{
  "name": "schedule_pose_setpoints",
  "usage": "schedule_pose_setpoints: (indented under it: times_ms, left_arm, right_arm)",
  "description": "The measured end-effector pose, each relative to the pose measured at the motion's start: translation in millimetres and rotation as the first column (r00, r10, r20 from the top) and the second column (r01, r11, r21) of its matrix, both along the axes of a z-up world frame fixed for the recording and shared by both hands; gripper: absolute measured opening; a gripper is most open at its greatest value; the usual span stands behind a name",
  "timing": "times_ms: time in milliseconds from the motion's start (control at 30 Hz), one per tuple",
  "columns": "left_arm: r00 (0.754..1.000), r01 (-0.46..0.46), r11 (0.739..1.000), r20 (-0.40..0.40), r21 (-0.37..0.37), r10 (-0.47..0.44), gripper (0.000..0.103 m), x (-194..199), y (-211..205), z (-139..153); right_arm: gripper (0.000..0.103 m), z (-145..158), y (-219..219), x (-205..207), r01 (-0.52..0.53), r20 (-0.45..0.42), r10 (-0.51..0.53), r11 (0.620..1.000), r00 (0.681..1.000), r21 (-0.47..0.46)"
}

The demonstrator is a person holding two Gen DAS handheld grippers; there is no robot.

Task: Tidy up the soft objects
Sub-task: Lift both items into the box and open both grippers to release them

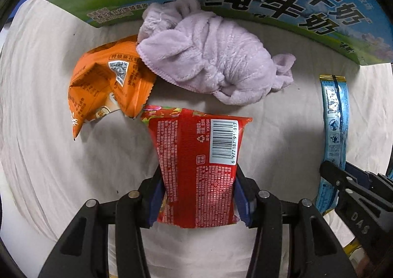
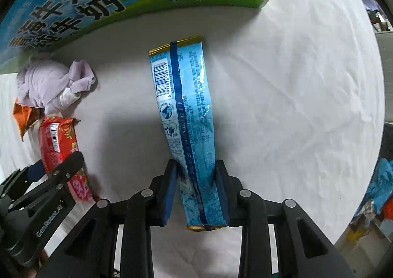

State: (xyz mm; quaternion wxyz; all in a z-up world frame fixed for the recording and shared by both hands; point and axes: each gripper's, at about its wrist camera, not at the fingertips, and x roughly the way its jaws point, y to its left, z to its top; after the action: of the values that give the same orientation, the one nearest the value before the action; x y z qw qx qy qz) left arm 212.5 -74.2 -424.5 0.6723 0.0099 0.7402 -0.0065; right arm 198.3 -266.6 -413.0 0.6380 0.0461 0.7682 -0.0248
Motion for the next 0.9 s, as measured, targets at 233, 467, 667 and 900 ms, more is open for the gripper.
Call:
schedule_pose_setpoints:
  times_ms: [233, 467, 667, 900]
  left_arm:
    - [0.999, 0.010, 0.999, 0.051, -0.039, -0.008, 0.045, -11.2, -0.7, 39.4]
    - [0.990, 0.023, 0.996, 0.141, -0.091, -0.010, 0.045, -22.2, -7.1, 90.8]
    - [0.978, 0.060, 0.990, 0.208, -0.126, -0.033, 0.045, -29.9, -10.8, 136.4]
    - [0.959, 0.081, 0.980, 0.283, -0.183, -0.026, 0.045, -17.5, -4.3, 184.8]
  right_arm:
    - [0.017, 19.3, 23.4, -30.2, 0.013, 0.026, -0.014, 0.999, 1.000, 0.037]
    - [0.017, 73.3, 21.1, -43.9, -0.025, 0.079, 0.015, 0.993, 0.997, 0.117]
    - [0.017, 129.9, 2.7, -53.9, -0.040, 0.136, 0.014, 0.981, 0.991, 0.190]
    - [0.017, 197.4, -20.2, -54.1, -0.023, 0.215, -0.036, 0.964, 0.976, 0.266]
